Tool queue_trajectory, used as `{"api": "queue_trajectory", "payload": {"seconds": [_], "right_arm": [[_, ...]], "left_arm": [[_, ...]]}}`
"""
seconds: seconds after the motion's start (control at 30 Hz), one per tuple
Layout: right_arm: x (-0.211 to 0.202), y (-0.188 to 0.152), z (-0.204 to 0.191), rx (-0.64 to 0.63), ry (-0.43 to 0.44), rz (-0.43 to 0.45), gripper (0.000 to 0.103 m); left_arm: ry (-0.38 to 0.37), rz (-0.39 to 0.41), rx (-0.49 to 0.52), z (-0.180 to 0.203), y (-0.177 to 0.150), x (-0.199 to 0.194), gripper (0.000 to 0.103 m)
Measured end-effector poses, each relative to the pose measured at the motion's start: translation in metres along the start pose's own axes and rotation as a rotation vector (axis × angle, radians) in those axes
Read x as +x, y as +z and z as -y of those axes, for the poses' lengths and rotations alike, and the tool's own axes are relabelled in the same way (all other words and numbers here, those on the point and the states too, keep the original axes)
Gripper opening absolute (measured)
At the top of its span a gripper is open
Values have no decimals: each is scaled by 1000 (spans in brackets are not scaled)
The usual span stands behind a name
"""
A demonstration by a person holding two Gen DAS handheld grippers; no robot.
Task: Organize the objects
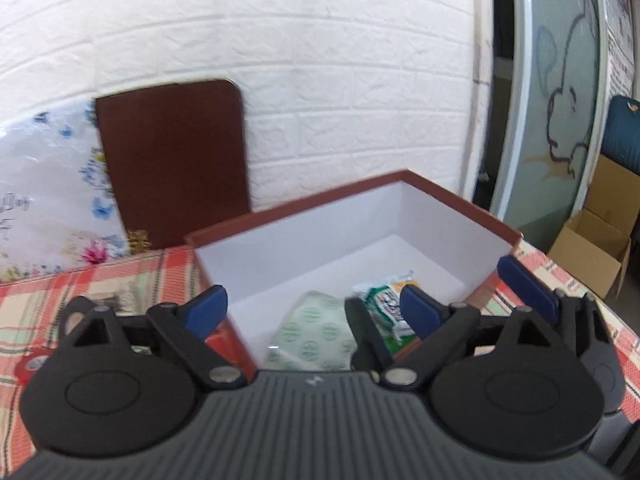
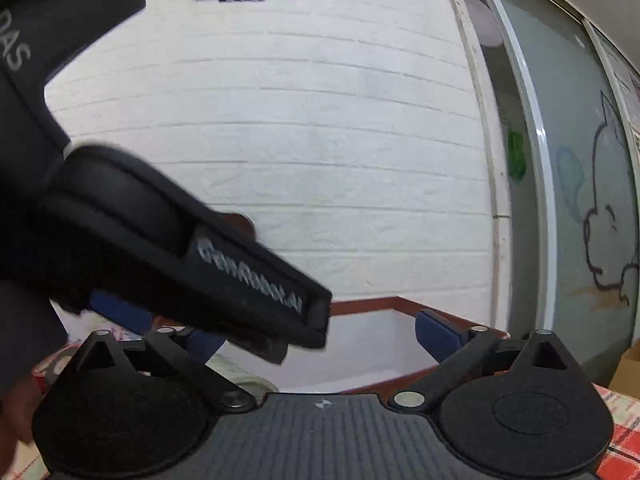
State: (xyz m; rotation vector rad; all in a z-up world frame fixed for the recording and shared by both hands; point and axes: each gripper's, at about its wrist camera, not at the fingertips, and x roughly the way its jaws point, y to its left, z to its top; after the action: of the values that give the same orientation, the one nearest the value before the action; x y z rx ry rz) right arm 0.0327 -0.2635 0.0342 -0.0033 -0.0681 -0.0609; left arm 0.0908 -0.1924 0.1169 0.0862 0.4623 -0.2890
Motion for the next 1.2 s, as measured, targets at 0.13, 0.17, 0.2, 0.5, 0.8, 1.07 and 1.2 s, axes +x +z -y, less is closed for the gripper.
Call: {"api": "queue_trajectory", "payload": {"seconds": [0.13,0.17,0.2,0.5,0.8,1.07,1.2], "right_arm": [[-11,-3,-15,-38,107,-13,102],[-17,-3,-18,-39,136,-9,102],[-23,-2,-25,-36,165,2,102],[-52,5,-67,-27,437,-28,102],[-16,-10,-143,8,549,-359,100],[60,-10,-219,8,590,-478,100],[104,-22,-254,30,570,-594,97]], "left_arm": [[99,24,-81,-56,-13,-37,95],[140,16,-106,-74,-20,-43,95],[182,-3,-130,-93,-29,-48,95],[550,-254,-259,-242,-143,-70,95],[557,-180,-393,-308,-183,-76,103],[496,-149,-379,-305,-186,-76,103],[477,-139,-379,-305,-187,-76,103]]}}
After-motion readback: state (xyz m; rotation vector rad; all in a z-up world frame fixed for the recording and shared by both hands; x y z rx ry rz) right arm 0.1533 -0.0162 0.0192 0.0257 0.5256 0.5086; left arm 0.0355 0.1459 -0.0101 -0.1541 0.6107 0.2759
